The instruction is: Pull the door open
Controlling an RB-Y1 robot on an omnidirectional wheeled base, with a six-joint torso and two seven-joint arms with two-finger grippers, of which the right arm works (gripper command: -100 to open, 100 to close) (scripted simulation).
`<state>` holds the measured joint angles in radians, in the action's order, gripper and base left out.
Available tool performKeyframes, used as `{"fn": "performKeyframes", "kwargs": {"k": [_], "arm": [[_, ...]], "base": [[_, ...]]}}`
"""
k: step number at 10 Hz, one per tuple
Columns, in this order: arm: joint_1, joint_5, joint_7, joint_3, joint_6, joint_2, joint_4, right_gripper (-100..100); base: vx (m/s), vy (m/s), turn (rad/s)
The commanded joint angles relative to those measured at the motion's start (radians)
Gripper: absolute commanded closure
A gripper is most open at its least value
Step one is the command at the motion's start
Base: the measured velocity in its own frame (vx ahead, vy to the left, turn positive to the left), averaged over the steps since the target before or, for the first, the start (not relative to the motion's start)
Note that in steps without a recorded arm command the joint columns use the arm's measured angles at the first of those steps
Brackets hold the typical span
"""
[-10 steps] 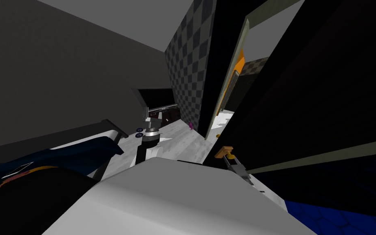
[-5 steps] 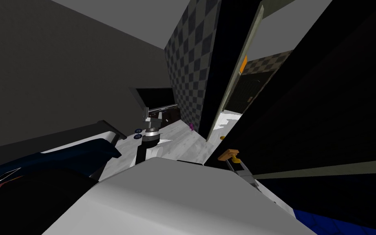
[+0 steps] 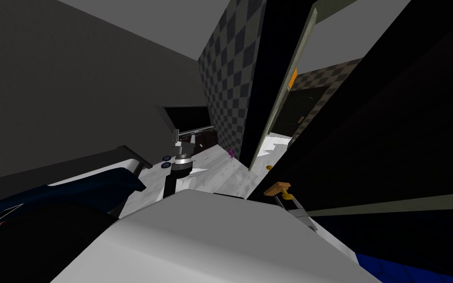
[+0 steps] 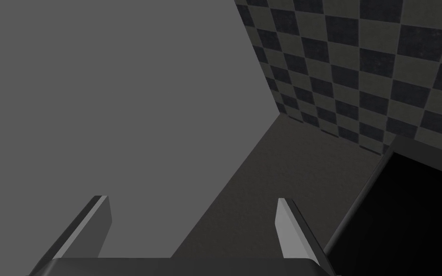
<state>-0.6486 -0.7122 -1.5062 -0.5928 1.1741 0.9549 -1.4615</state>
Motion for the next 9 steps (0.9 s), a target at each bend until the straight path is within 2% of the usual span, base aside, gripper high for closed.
{"fn": "performKeyframes", "kwargs": {"k": [1,2,3,5,7,8,9], "arm": [[-0.004,0.018,-0.008,-0.029,0.001,-0.009,0.002,100],[-0.006,0.024,-0.016,-0.034,0.019,-0.006,0.016,100],[-0.006,0.024,-0.016,-0.034,0.019,-0.006,0.016,100],[-0.012,0.035,-0.033,-0.045,0.054,0.0,0.045,100],[-0.012,0.035,-0.033,-0.045,0.054,0.0,0.045,100],[-0.014,0.041,-0.041,-0.051,0.072,0.003,0.059,100],[-0.014,0.041,-0.041,-0.051,0.072,0.003,0.059,100]], "base": [[0.007,0.001,-0.014],[-0.005,0.001,-0.003],[-0.013,0.003,-0.004],[0.004,0.02,-0.009],[0.004,-0.004,-0.007],[0.003,-0.006,0.002],[0.005,0.003,-0.011]]}}
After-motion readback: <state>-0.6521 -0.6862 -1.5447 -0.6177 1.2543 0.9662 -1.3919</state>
